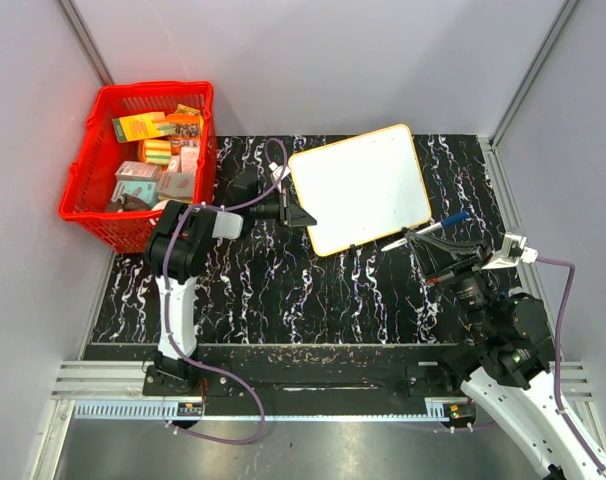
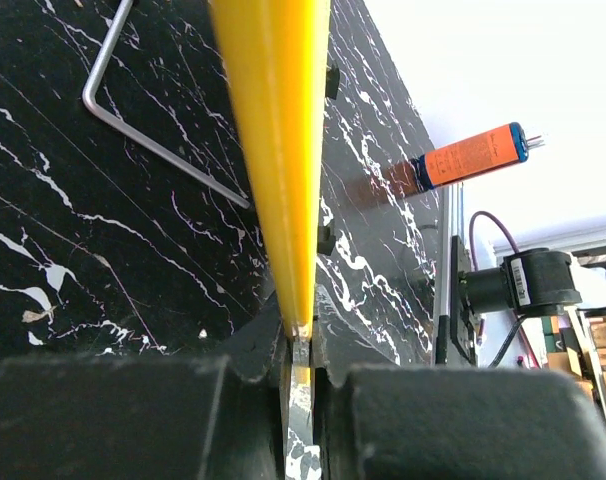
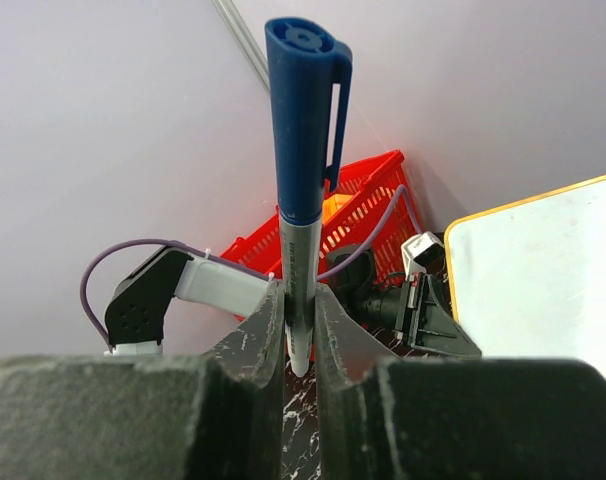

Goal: Write a sentence on the whiteboard
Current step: Move the whiteboard to the center of the board.

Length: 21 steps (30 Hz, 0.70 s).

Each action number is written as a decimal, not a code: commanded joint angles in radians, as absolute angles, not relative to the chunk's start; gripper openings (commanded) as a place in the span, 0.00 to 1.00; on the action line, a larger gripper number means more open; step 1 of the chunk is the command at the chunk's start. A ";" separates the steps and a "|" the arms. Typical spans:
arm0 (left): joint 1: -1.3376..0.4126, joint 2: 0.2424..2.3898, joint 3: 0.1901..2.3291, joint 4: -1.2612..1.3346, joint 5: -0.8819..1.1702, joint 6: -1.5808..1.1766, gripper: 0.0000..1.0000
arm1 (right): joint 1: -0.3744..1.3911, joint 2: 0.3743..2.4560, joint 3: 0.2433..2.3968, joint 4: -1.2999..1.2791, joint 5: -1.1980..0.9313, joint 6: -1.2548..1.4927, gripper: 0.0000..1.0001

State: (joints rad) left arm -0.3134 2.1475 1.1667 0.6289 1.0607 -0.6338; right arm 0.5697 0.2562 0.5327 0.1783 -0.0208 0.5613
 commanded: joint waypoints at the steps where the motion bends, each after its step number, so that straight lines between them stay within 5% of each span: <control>1: -0.350 2.099 1.140 0.531 1.190 -0.509 0.00 | 0.575 0.253 0.554 0.186 -0.038 0.578 0.00; 21: -0.434 2.077 1.034 0.468 1.321 -0.399 0.00 | 0.575 0.291 0.565 0.189 -0.055 0.583 0.00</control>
State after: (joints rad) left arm -0.3798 2.0972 1.0927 0.5159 1.2106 -0.5167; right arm 0.5697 0.2760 0.5327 0.1776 -0.0402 0.5816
